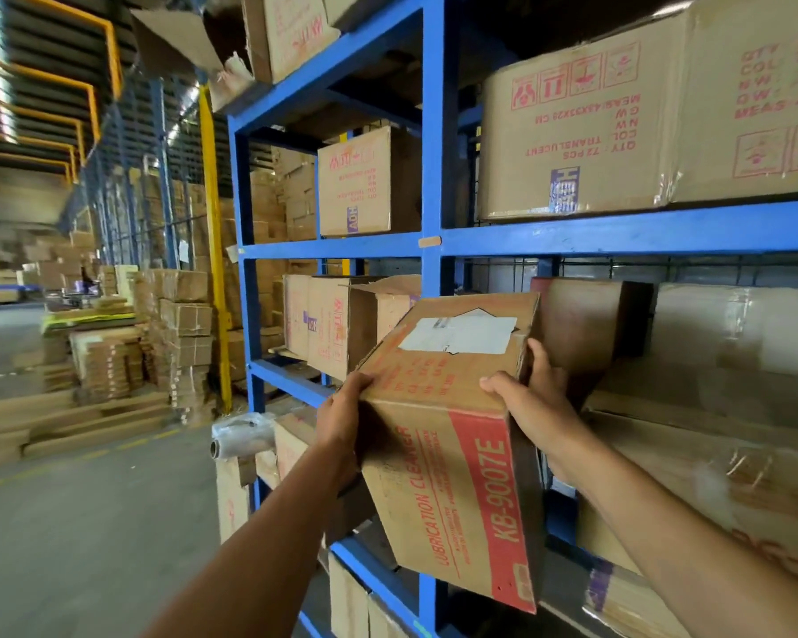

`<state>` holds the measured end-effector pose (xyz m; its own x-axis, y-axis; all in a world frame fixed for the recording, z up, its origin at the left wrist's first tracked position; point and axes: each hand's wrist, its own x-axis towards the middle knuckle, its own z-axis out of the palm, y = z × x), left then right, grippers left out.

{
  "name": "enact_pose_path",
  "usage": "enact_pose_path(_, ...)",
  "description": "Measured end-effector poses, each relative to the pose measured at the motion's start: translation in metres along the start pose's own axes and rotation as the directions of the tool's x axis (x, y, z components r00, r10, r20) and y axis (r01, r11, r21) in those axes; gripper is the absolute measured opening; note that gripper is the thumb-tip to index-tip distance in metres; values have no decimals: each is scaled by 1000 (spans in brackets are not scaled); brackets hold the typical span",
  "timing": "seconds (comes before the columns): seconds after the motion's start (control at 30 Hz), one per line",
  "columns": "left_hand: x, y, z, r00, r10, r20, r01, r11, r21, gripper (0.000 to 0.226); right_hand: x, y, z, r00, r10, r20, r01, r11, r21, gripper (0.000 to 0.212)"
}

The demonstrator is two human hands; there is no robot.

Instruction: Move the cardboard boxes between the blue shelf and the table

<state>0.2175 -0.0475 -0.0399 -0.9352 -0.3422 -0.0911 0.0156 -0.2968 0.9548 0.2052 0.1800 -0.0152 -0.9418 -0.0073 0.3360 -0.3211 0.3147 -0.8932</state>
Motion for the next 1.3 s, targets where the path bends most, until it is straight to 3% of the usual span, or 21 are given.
enact_pose_path(0.1, -30, -8, -9, 997, 46, -67, -50, 998, -48, 59, -15, -5, -3, 996, -24, 87, 26, 999, -19, 103)
enact_pose_path(0.2, -64, -9, -26, 984, 73, -164, -83, 995, -54, 79, -27, -7, 2, 985, -59, 161, 59, 998, 10, 102)
enact_pose_path(0.4, -153, 1, -109, 851, 169, -498, -150, 986, 78, 87, -76, -17, 84, 903, -61, 425, -40, 973, 226, 79)
enact_pose_path(0.43, -171, 1, -129, 819, 171, -548, -143, 985, 94, 80, -88, -17, 106, 873, -67, 483, -62, 967, 246, 83)
enact_pose_path(0.53, -227, -7, -187, 688, 215, -693, -143, 977, 160, 24, -132, -14, 185, 785, -93, 613, -101, 956, 275, 99)
enact_pose_path(0.63, -292, -26, -247, 536, 199, -820, -76, 979, 187, 22, -201, -21, 252, 648, -105, 754, -162, 949, 271, 100)
enact_pose_path(0.73, -357, -50, -310, 363, 163, -917, -36, 986, 161, 17, -279, -32, 306, 469, -132, 873, -212, 943, 257, 78)
enact_pose_path(0.87, -430, -79, -377, 168, 150, -974, -10, 988, 151, 17, -368, -42, 369, 258, -186, 948, -216, 945, 244, 69)
enact_pose_path(0.93, -460, -93, -410, 98, 131, -987, -22, 991, 129, 17, -410, -47, 402, 151, -211, 966, -188, 953, 238, 90)
enact_pose_path(1.0, -475, -103, -432, 48, 105, -993, -25, 994, 104, 9, -436, -44, 424, 92, -215, 972, -170, 959, 228, 110)
enact_pose_path(1.1, -493, -124, -464, -82, 56, -995, 7, 998, 56, 20, -472, -46, 446, 9, -244, 970, -91, 966, 244, 100)
enact_pose_path(1.17, -499, -138, -473, -110, 11, -994, -13, 1000, 13, 34, -486, -44, 462, -37, -233, 972, -26, 972, 233, 90)
enact_pose_path(1.23, -502, -154, -487, -165, -22, -986, 11, 1000, -24, 66, -491, -44, 472, -63, -233, 971, 9, 972, 234, 87)
enact_pose_path(1.3, -500, -157, -494, -246, -84, -966, 31, 995, -94, 88, -496, -46, 478, -42, -235, 971, 53, 970, 237, 83)
